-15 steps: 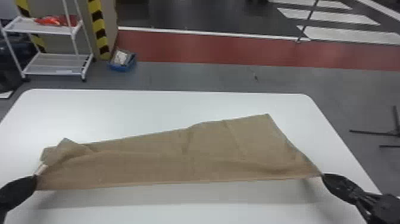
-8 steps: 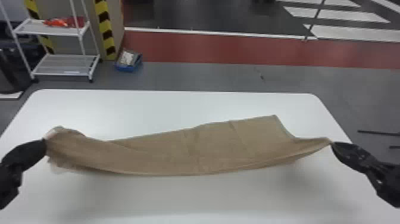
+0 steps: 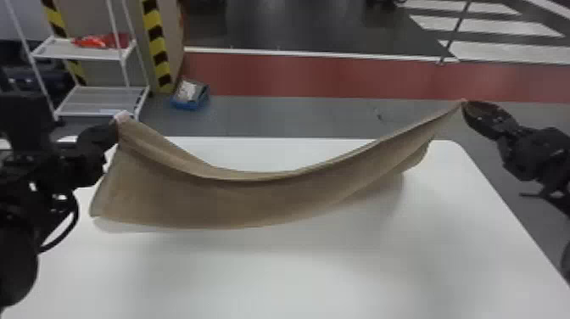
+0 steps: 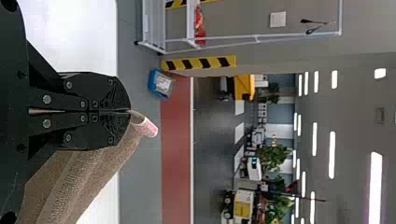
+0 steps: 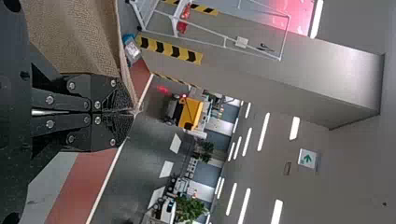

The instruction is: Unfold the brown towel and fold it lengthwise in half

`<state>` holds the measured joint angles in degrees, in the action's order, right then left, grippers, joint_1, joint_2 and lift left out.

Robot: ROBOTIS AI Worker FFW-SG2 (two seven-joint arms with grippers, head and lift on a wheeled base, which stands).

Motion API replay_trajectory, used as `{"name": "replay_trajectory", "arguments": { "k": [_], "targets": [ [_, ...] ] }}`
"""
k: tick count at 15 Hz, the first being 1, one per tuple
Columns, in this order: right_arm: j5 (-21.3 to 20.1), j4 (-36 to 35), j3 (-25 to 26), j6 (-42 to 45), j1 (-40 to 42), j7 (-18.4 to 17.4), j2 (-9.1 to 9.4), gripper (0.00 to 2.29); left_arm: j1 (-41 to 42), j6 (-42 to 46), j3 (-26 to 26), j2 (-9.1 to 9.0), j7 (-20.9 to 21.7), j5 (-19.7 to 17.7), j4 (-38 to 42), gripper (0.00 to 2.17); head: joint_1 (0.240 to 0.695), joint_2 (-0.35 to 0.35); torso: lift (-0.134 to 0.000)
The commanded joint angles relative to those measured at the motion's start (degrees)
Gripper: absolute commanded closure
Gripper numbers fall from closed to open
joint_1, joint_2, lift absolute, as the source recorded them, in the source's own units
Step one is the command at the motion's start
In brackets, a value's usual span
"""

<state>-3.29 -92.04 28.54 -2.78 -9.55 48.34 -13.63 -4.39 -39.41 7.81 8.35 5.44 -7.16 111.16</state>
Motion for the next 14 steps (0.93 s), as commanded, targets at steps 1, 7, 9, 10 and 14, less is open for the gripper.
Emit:
{"name": "replay_trajectory", "arguments": {
  "k": [1,7,9,10,14],
  "targets": [
    [-1.28,8.55,-3.41,0.53,-9.08,-1.94,-1.75,1.21,-8.18,8.86,-0.43,0.44,-1.84,-1.01,-8.24,1.74,0.593,-0.102,-0.119],
    [-0.4,7.67,-3.32,-0.52,-10.4,-3.43,-3.07,1.21,-6.51,3.42,-0.43,2.29,-5.09,-4.79,1.16,1.74,0.403,-0.07,-0.119],
    [2.94,2.48,-1.82,-0.17,-1.61,-2.03,-4.21,1.21,0.61,-8.54,-0.17,2.29,-5.18,-2.59,7.84,1.74,0.423,-0.086,-0.119],
    [3.64,1.08,-0.51,1.24,2.7,-1.23,-4.3,1.21,4.21,-14.87,-0.17,1.85,-5.36,-1.1,10.66,1.74,0.458,-0.093,-0.119],
    [4.08,1.78,2.66,9.67,13.33,3.07,-4.3,1.21,15.9,-30.33,-1.4,-0.61,-5.8,6.28,20.06,1.73,0.649,-0.111,-0.119]
  ]
}}
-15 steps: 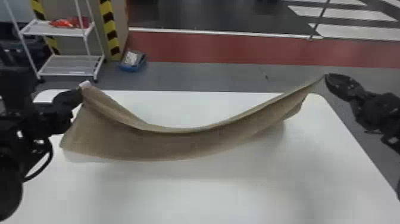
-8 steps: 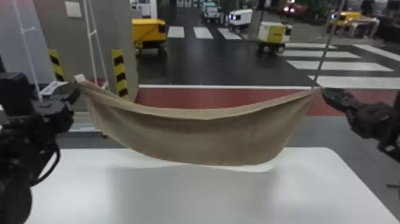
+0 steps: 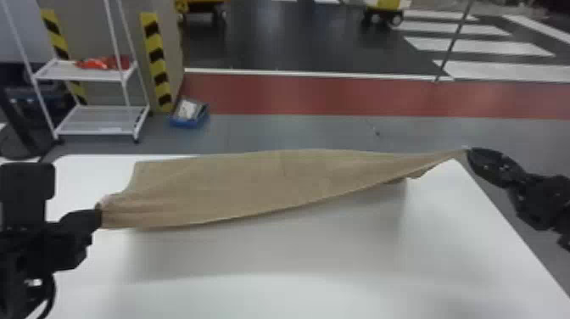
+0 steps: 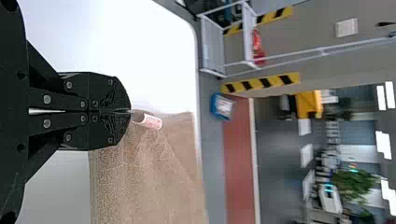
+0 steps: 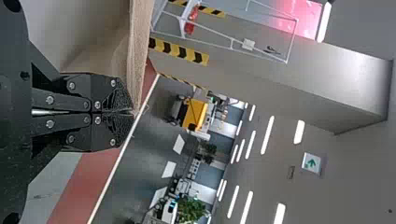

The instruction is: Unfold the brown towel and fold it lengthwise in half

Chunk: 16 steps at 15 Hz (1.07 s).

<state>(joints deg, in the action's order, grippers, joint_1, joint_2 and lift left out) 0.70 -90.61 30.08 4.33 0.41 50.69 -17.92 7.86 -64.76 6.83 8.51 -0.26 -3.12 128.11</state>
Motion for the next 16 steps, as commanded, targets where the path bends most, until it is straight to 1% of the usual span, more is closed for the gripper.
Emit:
{"name": "replay_trajectory", "arguments": {
  "k": [1,2,3,4,6,8,9,11,12,14,16],
  "targets": [
    [0.01,0.43,2.0,4.32,5.48,1.43,-0.01,1.21,4.8,-10.09,-1.12,-1.21,-0.09,4.35,5.05,1.73,0.695,-0.12,-0.119],
    [0.62,0.43,2.7,5.2,7.68,2.84,-0.01,1.21,5.33,-16.77,-2.35,-1.21,-0.01,6.99,7.16,1.73,0.695,-0.125,-0.119],
    [0.97,0.25,3.5,5.72,9.7,4.07,-0.01,1.21,6.03,-20.99,-2.96,-1.39,0.08,8.66,9.35,1.73,0.695,-0.13,-0.119],
    [1.06,-0.01,4.02,6.08,11.72,4.51,-0.01,1.21,6.91,-22.57,-2.88,-1.48,0.43,8.75,11.46,1.73,0.695,-0.135,-0.119],
    [1.59,-0.19,5.61,8.54,15.15,6.79,-0.1,1.21,9.02,-25.27,-2.53,-1.56,0.78,9.1,17.09,1.73,0.695,-0.155,-0.119],
    [2.91,-1.86,6.4,9.24,17.7,8.02,-0.1,1.21,9.81,-25.27,-1.82,-1.56,0.78,9.1,21.39,1.73,0.695,-0.168,-0.119],
    [3.08,-2.03,6.57,9.06,17.79,7.93,-0.01,1.21,10.16,-25.27,-1.47,-1.65,0.78,9.1,23.59,1.73,0.695,-0.172,-0.119],
    [2.99,-1.59,5.96,8.54,15.68,7.76,0.43,1.21,10.51,-25.27,-1.65,-1.83,0.61,9.1,25.88,1.73,0.695,-0.174,-0.119],
    [2.56,-1.42,4.99,8.01,14.01,7.58,0.52,1.21,9.81,-25.27,-2.09,-1.83,0.17,9.01,25.7,1.73,0.695,-0.174,-0.119],
    [2.29,0.78,3.58,6.08,8.91,6.79,0.87,1.21,7.44,-25.27,-2.96,-2.18,-1.41,8.39,22.18,1.73,0.695,-0.168,-0.119],
    [1.76,5.18,3.06,4.85,3.02,5.65,0.78,1.21,4.71,-25.27,-4.2,-2.18,-4.31,8.31,16.65,1.73,0.695,-0.152,-0.119]
  ]
}}
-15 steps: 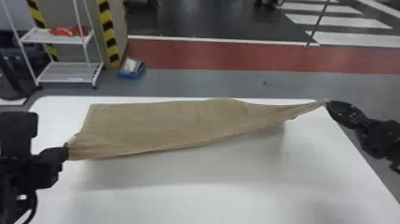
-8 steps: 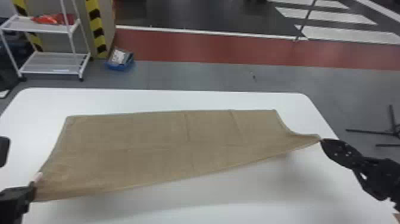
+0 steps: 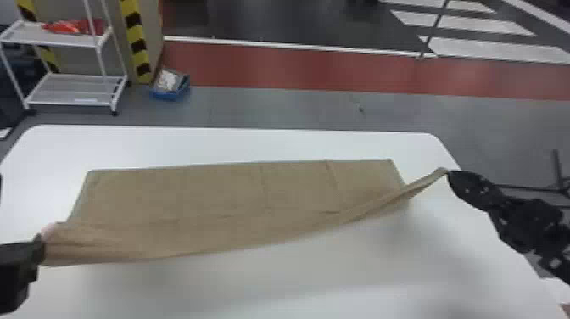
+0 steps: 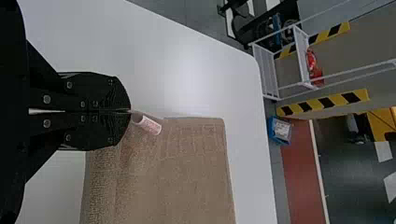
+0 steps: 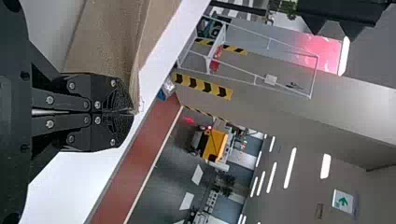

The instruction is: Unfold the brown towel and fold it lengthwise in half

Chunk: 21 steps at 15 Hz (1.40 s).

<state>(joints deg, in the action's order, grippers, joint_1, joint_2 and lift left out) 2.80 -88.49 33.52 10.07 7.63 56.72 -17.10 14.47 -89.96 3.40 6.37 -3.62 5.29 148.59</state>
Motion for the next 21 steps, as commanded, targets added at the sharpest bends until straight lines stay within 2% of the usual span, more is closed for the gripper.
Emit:
{"name": "replay_trajectory", "arguments": {
  "k": [1,4,6,8,10,12,13,15,17,18,19,20,21],
  "targets": [
    [-1.22,5.87,-0.48,-1.59,-7.55,-0.64,-0.22,1.21,-3.83,1.76,-0.76,-0.04,-1.65,-0.64,-7.09,1.73,0.695,-0.15,-0.119],
    [-2.98,12.29,-0.83,-3.0,-13.79,-1.17,-1.09,1.21,-9.19,4.39,-0.76,-0.04,-2.35,-1.07,-15.26,1.73,0.695,-0.152,-0.119],
    [-6.05,16.59,-3.11,-3.53,-17.92,-1.43,-1.18,1.21,-13.76,5.45,-0.94,-0.04,-2.27,-1.87,-20.97,1.73,0.695,-0.153,-0.119],
    [-8.78,23.27,-6.81,-2.82,-22.75,-3.54,-1.97,1.21,-18.86,8.61,-2.08,-0.04,-2.27,-1.95,-27.48,1.73,0.695,-0.143,-0.119],
    [-10.27,24.86,-8.65,-2.65,-23.63,-5.83,-2.06,1.21,-20.88,9.32,-2.43,0.04,-2.35,-1.95,-29.76,1.73,0.695,-0.126,-0.119],
    [-12.65,32.42,-9.18,0.17,-27.76,-7.94,-2.76,1.21,-24.31,12.13,-3.31,0.04,-2.44,-1.87,-34.95,1.73,0.695,-0.118,-0.119],
    [-12.91,35.58,-10.41,2.27,-28.99,-9.26,-3.73,1.21,-25.37,13.89,-3.75,0.13,-2.71,-1.78,-36.88,1.73,0.695,-0.117,-0.119],
    [-13.17,36.81,-10.67,2.63,-29.08,-10.31,-4.08,1.21,-25.89,14.41,-4.1,0.13,-2.71,-1.78,-37.5,1.72,0.695,-0.124,-0.119],
    [-13.44,38.57,-11.2,3.33,-29.08,-11.19,-4.96,1.21,-29.32,16.17,-6.3,0.13,-2.71,-1.34,-41.8,1.72,0.695,-0.128,-0.119],
    [-13.44,39.36,-11.55,4.03,-29.17,-11.63,-5.23,1.21,-30.46,17.75,-7.09,0.04,-2.79,-1.16,-43.65,1.62,0.695,-0.132,-0.119],
    [-13.61,39.71,-12.52,4.74,-29.25,-11.89,-5.23,1.21,-30.64,19.86,-7.53,0.04,-2.97,-1.16,-44.7,1.04,0.695,-0.136,-0.119],
    [-13.61,40.41,-13.66,4.91,-29.43,-12.51,-5.23,1.21,-30.82,21.09,-7.97,0.04,-3.32,-0.9,-45.67,0.27,0.695,-0.145,-0.119],
    [-13.88,41.64,-14.45,6.32,-29.87,-13.39,-5.23,1.21,-30.99,21.62,-8.23,0.04,-3.32,-0.72,-46.72,0.14,0.695,-0.145,-0.119]
  ]
}}
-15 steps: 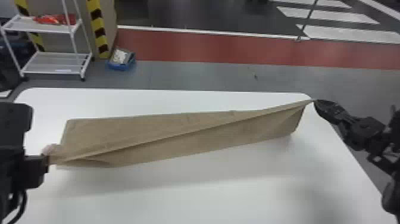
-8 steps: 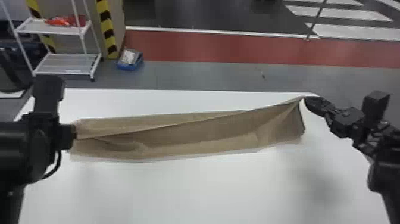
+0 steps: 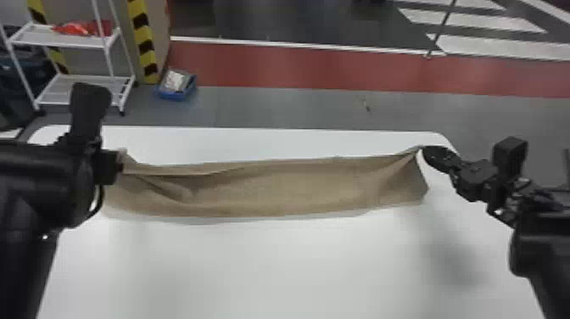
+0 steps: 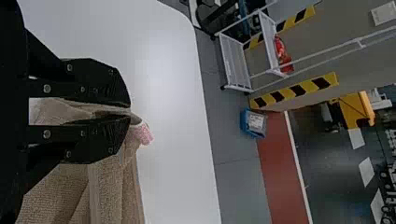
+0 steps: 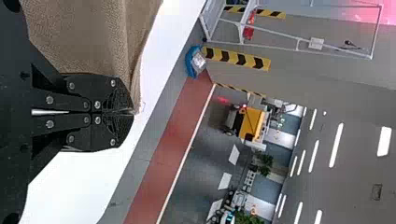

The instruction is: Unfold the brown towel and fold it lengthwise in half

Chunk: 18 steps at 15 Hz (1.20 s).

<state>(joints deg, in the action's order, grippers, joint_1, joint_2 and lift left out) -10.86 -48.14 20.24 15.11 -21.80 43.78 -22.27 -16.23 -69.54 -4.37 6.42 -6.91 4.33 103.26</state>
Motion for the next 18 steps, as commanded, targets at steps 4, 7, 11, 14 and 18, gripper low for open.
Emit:
{"name": "replay_trajectory", "arguments": {
  "k": [4,7,11,14,18],
  "targets": [
    [0.14,4.29,-3.46,6.72,-0.96,-5.37,0.56,1.21,-0.56,3.49,-0.64,-0.09,-0.3,2.18,-4.73,0.13,0.695,-0.131,-0.119],
    [1.37,6.04,-3.02,9.18,-0.96,-6.69,0.65,1.21,-0.03,3.66,-0.73,-0.09,-0.91,2.18,-4.56,0.13,0.695,-0.119,-0.119],
    [2.16,6.22,-2.75,10.94,-0.08,-6.78,0.83,1.21,3.31,3.31,4.46,0.35,3.13,-5.91,-1.57,0.16,0.695,-0.121,-0.119],
    [2.07,5.69,-2.67,10.94,1.24,-6.78,1.35,1.21,3.66,3.31,6.13,0.52,4.62,-7.93,-2.89,0.5,0.695,-0.131,-0.119],
    [2.16,4.2,-2.58,10.77,2.82,-6.69,1.53,1.21,4.1,3.31,6.75,0.52,5.59,-7.84,-3.59,0.67,0.695,-0.127,-0.119]
  ]
}}
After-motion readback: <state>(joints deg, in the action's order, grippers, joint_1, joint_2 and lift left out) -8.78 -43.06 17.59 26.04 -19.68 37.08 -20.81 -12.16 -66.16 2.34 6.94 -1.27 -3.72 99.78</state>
